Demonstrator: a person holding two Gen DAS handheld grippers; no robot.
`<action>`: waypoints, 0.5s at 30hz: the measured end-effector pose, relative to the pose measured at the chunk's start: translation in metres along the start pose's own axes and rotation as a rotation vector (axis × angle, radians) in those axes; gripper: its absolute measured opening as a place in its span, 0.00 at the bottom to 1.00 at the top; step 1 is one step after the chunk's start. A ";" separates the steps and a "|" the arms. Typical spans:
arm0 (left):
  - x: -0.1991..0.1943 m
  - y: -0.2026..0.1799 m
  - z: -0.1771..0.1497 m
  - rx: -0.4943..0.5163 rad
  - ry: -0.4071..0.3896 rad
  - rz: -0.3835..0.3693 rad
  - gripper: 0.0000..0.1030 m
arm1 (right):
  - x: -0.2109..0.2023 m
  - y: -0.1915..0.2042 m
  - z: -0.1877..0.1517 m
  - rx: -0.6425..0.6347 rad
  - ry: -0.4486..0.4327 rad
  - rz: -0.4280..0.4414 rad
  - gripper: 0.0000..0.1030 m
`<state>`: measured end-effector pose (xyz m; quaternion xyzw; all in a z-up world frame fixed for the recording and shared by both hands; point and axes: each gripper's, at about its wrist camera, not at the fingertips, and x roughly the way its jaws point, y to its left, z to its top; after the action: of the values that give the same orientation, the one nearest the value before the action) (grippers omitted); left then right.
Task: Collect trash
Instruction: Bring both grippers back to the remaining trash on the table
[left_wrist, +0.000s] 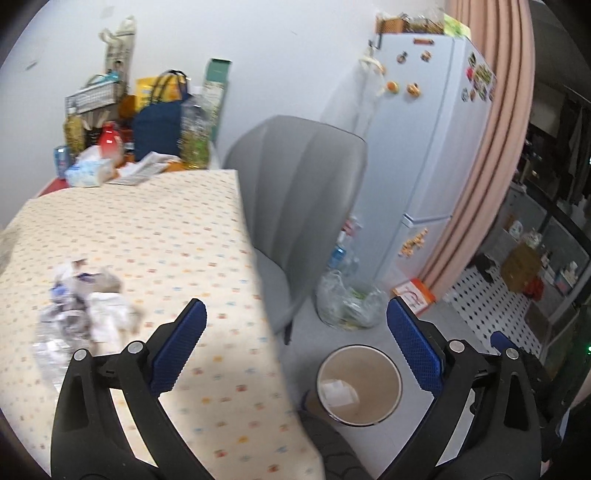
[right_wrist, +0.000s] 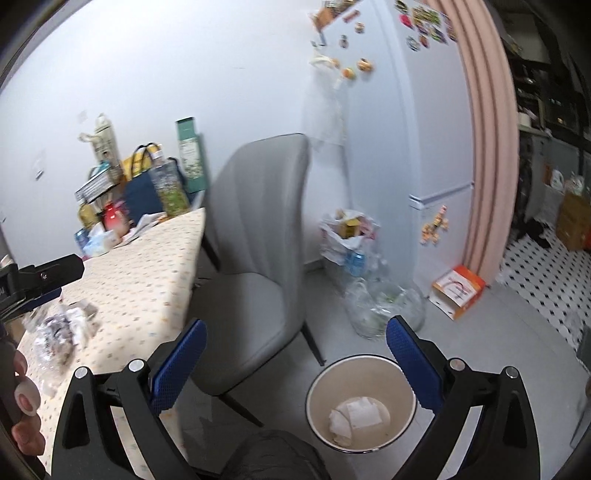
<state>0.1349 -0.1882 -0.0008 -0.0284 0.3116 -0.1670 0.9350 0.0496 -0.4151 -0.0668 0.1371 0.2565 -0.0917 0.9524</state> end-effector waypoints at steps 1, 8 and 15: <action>-0.006 0.007 0.000 -0.008 -0.010 0.008 0.94 | -0.002 0.006 0.000 -0.010 -0.001 0.013 0.93; -0.041 0.052 -0.012 -0.040 -0.050 0.060 0.94 | -0.017 0.051 -0.002 -0.070 -0.016 0.129 0.93; -0.065 0.099 -0.030 -0.121 -0.059 0.086 0.94 | -0.023 0.092 -0.011 -0.135 -0.010 0.196 0.93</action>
<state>0.0972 -0.0717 -0.0035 -0.0766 0.2943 -0.1068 0.9466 0.0472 -0.3228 -0.0445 0.0965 0.2426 0.0187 0.9651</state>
